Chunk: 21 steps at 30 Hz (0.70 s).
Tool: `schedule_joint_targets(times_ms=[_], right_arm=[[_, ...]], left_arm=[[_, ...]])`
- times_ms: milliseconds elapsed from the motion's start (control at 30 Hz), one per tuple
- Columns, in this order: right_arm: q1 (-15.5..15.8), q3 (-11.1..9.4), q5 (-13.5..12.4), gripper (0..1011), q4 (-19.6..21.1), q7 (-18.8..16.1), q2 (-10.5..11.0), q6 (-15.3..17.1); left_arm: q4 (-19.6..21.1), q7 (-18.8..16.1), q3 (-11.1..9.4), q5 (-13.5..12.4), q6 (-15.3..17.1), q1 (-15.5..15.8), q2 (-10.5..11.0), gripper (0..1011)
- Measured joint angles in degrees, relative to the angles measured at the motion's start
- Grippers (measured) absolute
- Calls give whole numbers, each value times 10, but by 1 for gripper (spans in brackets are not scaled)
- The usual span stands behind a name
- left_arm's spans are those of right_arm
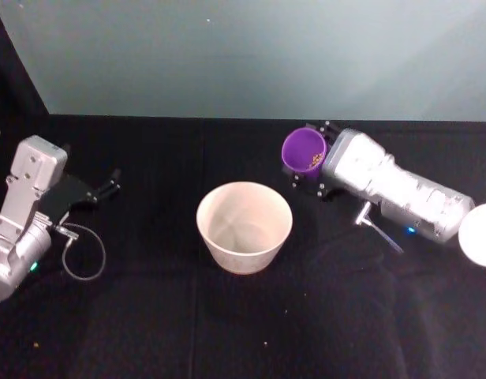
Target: Pick up the cup and pour the mung beans from the cup into the bowl.
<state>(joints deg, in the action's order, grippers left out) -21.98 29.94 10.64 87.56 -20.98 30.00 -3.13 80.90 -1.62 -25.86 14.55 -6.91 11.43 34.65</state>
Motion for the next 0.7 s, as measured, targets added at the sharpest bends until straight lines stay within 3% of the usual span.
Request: schedule_joint_targets(times_ms=[33, 67, 133, 167, 600, 700], right_arm=[[0, 4, 15, 743, 5, 5, 3, 3], [0, 16, 54, 743, 19, 15, 10, 10], [0, 25, 83, 743, 31, 22, 16, 16], [0, 33, 112, 743, 40, 27, 21, 23], [0, 60, 223, 743, 67, 37, 31, 45], [0, 68, 259, 743, 73, 43, 33, 49]], left_arm=[[0, 0, 0, 0, 0, 0, 0, 1000], [0, 0, 0, 0, 0, 0, 0, 1000], [0, 0, 0, 0, 0, 0, 0, 1000], [0, 0, 0, 0, 0, 0, 0, 1000], [0, 0, 0, 0, 0, 0, 0, 1000], [0, 0, 0, 0, 0, 0, 0, 1000]])
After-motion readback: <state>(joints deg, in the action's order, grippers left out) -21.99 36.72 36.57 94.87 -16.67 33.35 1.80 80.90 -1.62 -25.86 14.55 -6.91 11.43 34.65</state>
